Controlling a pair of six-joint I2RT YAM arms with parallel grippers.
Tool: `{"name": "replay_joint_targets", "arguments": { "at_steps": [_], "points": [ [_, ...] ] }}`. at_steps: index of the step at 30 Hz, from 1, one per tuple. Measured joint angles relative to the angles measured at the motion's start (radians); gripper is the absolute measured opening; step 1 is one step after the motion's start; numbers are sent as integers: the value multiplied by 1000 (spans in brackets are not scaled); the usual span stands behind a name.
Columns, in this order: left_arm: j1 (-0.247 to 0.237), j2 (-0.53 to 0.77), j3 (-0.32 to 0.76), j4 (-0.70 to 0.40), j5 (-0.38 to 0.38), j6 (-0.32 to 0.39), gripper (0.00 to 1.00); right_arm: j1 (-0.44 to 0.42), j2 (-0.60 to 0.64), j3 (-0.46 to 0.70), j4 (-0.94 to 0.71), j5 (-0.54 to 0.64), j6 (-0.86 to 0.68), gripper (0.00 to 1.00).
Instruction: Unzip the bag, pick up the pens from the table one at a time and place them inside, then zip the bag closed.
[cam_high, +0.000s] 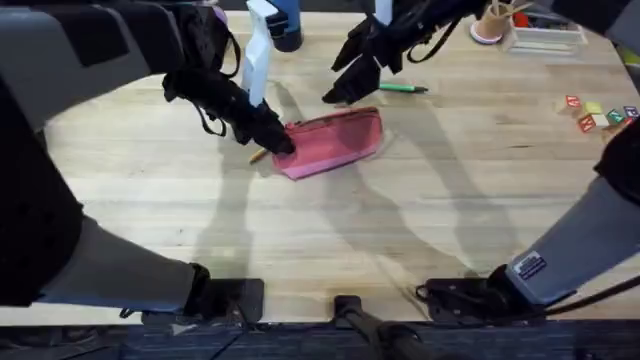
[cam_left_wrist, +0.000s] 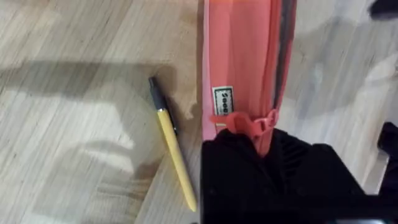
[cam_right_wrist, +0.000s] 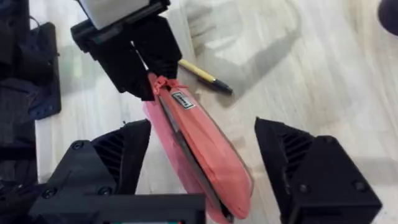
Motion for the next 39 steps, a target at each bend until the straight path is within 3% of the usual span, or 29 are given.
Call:
{"name": "replay_joint_targets", "arguments": {
  "at_steps": [1, 2, 4, 5, 6, 19, 23, 32, 39],
  "points": [
    [0, 0, 0, 0, 0, 0, 79, -4, 0, 3, -1, 0, 0, 996],
    [0, 0, 0, 0, 0, 0, 169, -6, 0, 5, -4, 0, 0, 996],
    [0, 0, 0, 6, 0, -3, 435, -7, 0, 6, -11, 0, 0, 996],
    [0, 0, 0, 6, 0, -3, 597, -7, 0, 6, -12, 0, 0, 996],
    [0, 0, 0, 5, 0, -6, 972, -7, 0, 6, -12, 0, 0, 996],
    [0, 0, 0, 14, 0, -7, 993, -7, 0, 8, 8, 41, -5, 997],
    [0, 0, 18, -44, 0, -7, 995, -3, 0, 33, -5, 87, -41, 996],
    [34, 0, 261, -236, -8, -6, 995, 51, 0, 206, -131, 305, -158, 995],
    [75, -27, 386, -342, -8, 8, 997, 62, 0, 237, -161, 404, -190, 995]
  ]
}}
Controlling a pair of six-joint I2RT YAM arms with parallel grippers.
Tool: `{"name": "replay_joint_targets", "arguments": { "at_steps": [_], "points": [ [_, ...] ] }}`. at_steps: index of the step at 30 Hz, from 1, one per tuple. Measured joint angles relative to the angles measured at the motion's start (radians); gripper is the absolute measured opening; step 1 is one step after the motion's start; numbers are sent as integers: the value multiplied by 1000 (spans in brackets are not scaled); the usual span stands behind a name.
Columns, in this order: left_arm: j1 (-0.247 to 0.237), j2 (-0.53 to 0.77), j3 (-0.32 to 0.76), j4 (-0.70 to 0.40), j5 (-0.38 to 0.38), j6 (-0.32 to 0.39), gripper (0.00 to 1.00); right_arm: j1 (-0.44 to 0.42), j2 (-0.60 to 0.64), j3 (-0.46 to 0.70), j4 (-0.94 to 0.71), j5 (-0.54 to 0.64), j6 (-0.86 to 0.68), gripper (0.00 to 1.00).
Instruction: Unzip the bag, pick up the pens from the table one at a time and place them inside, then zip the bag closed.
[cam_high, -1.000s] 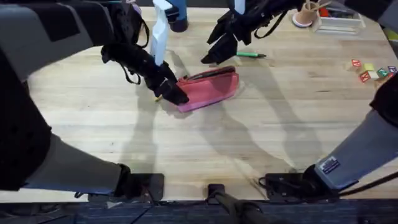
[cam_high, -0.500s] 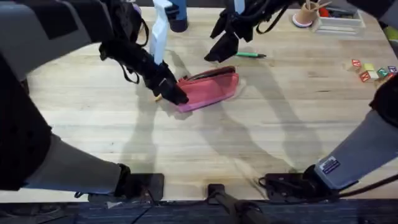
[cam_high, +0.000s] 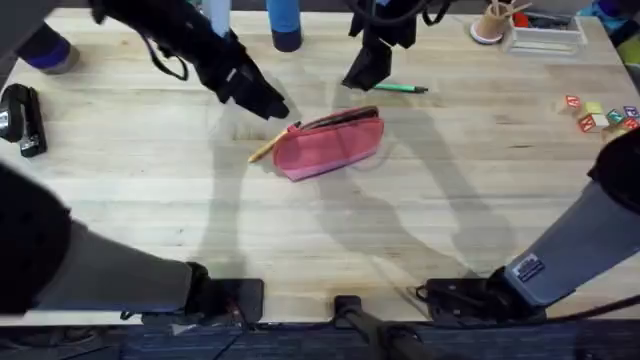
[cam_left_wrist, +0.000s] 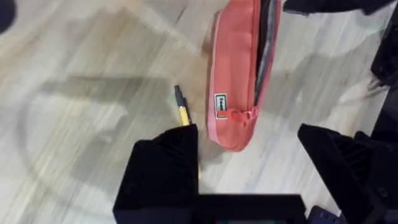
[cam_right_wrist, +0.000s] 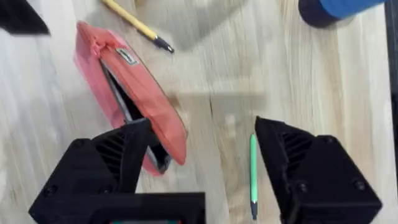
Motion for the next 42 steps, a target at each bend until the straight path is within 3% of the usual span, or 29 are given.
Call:
{"name": "replay_joint_targets", "arguments": {
  "at_steps": [11, 19, 28, 33, 42],
  "points": [
    [26, -293, 9, -104, -97, 8, 995, 23, 0, 2, -26, 33, -89, 995],
    [26, -352, 10, -137, -128, 12, 996, 76, 0, 3, -27, 45, -169, 982],
    [26, -352, 10, -138, -130, 12, 996, 80, 0, 4, -27, 61, -187, 501],
    [26, -352, 10, -138, -130, 12, 995, 81, 0, 5, -27, 64, -194, 68],
    [26, -352, 10, -142, -130, 12, 996, 82, 0, 6, -101, 66, -223, 30]
  ]
}}
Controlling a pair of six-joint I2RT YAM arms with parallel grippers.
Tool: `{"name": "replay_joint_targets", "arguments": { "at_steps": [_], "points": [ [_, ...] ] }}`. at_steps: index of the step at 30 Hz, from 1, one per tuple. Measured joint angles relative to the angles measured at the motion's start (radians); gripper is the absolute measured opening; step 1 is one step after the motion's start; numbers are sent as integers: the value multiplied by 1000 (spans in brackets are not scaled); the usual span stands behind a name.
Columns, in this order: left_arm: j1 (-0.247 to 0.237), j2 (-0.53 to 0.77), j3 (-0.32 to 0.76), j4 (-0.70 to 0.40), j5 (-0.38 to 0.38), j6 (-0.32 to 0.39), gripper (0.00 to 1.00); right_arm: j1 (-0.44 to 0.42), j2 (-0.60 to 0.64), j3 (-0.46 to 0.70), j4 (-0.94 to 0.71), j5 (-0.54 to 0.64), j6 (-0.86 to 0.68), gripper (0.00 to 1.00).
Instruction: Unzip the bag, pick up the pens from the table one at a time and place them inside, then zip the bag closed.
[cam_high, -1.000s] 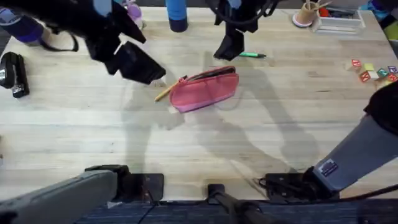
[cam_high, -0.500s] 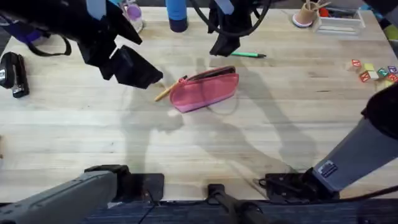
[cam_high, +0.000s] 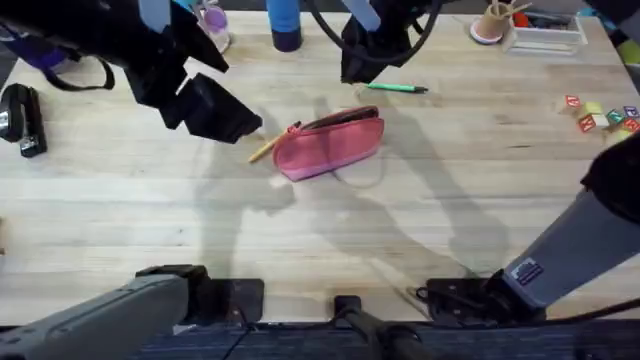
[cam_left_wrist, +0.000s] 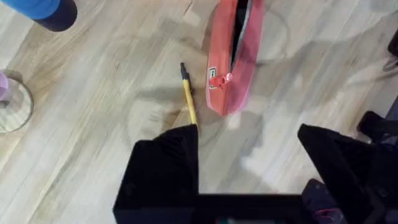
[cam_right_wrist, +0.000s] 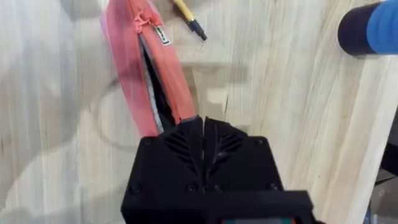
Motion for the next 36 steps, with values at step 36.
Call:
{"name": "replay_joint_targets", "arguments": {
  "at_steps": [36],
  "points": [
    [0, 0, 0, -3, 0, 0, 995, 63, 130, 1, -63, 0, -11, 30]
  ]
}}
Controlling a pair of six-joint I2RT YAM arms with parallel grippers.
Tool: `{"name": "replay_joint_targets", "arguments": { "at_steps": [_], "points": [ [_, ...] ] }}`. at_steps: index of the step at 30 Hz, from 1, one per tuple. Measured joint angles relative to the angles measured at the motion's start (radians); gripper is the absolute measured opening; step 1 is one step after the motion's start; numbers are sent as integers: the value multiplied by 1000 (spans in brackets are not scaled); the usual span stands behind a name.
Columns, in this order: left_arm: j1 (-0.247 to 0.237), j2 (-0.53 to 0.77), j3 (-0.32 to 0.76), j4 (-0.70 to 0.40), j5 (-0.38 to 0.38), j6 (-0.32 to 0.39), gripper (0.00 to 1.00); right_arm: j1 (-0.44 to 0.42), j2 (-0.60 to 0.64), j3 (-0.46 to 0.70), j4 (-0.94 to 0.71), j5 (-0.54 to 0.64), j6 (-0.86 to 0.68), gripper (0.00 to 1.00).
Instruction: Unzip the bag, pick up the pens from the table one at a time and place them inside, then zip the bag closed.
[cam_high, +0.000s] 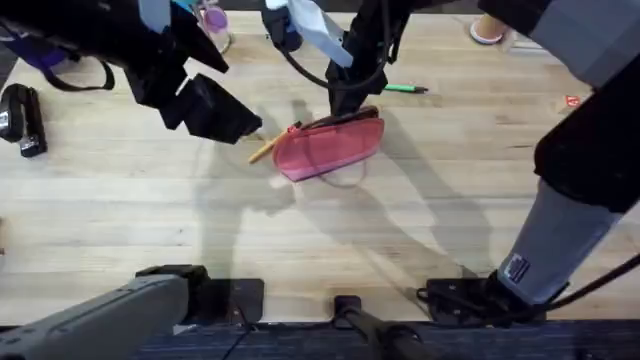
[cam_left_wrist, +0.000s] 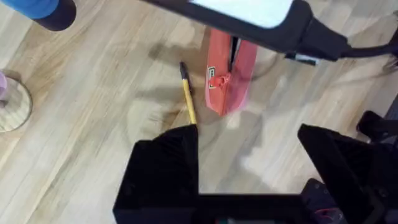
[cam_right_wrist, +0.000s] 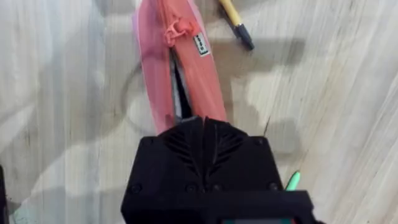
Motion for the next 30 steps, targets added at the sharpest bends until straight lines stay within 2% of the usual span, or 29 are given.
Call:
{"name": "replay_joint_targets", "arguments": {
  "at_steps": [9, 19, 30],
  "points": [
    [0, 0, 0, 0, 0, 0, 996, 0, 0, -8, 6, 0, 0, 30],
    [0, 0, 0, 0, 0, 0, 996, 1, 0, -130, 80, -1, 0, 30],
    [0, 0, 0, 0, 0, 0, 996, 2, 0, -144, 104, -1, 0, 30]
  ]
}}
